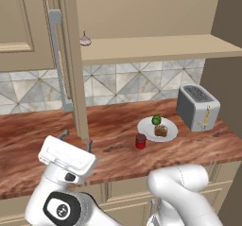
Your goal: Pick the avocado and bread from the counter and place them on the plate. Then pick the jam from the cabinet and place it next to the plate. Lastly close the cabinet door.
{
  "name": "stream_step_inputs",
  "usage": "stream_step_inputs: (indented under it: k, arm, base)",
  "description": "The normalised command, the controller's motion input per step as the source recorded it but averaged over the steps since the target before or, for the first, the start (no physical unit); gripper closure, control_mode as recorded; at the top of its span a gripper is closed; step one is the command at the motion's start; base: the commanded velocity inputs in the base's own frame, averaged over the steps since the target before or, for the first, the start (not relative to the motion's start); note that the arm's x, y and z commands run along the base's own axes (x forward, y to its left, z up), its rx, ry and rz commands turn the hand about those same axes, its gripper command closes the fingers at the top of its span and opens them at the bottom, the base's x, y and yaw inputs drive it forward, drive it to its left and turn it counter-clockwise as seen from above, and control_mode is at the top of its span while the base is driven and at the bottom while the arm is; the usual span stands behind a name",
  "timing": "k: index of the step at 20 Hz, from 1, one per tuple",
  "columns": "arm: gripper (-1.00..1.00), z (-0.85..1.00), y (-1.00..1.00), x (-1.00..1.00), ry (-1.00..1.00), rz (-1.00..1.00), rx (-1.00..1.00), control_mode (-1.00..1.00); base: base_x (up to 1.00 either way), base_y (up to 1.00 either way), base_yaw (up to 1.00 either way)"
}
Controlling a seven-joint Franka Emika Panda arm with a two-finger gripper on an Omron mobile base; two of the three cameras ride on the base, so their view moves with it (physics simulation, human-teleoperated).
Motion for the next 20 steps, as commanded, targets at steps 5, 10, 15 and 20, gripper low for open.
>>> stream_step_inputs:
  k: [5,10,15,20]
  arm:
    - [-1.00,0.00,0.28,0.29,-0.13,0.00,0.00,-1.00]
    - [-1.00,0.00,0.35,0.43,-0.10,0.00,0.00,-1.00]
    - [-1.00,-0.04,0.48,0.49,-0.06,0.00,0.00,-1.00]
    - [-1.00,-0.01,0.51,0.40,-0.07,0.00,0.00,-1.00]
  base:
    - [0.00,0.00,0.00]
    - [0.00,0.00,0.00]
    - [0.00,0.00,0.00]
    - [0.00,0.00,0.00]
